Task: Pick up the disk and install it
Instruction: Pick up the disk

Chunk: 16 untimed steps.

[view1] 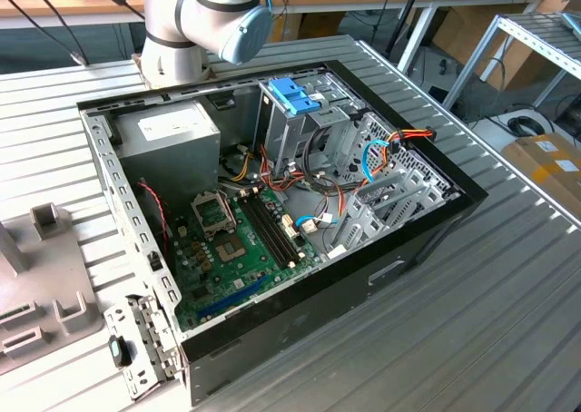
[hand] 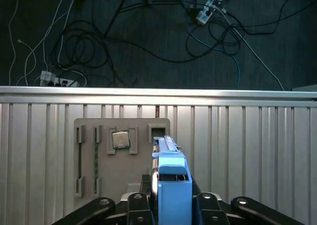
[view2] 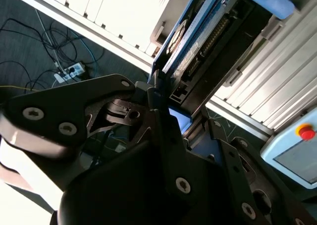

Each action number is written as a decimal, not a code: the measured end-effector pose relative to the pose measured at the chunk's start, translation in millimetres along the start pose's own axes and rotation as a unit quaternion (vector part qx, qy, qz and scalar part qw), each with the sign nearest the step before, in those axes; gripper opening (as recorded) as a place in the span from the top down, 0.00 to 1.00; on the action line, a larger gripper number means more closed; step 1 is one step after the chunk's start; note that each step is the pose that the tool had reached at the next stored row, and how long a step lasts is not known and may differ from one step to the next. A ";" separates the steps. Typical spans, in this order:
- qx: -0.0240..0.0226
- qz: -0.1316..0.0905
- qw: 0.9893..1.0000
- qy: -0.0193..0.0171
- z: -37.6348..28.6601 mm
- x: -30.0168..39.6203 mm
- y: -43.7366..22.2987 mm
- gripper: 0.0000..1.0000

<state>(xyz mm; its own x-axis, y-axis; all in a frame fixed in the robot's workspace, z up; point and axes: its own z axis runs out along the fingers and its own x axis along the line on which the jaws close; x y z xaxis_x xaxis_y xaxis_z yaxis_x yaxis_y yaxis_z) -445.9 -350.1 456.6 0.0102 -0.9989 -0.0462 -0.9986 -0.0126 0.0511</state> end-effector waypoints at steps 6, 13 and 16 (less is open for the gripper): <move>0.000 0.000 1.000 0.000 -6.4 -0.3 0.3 0.63; 0.000 0.000 1.000 0.000 -16.6 -0.8 0.8 0.63; 0.000 0.000 1.000 0.000 -20.6 -1.0 1.1 0.63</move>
<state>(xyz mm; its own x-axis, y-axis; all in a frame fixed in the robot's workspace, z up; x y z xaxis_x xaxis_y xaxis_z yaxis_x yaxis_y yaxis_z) -445.9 -350.1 477.3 0.0102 -0.9989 -0.0463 -0.9986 -0.0126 0.0511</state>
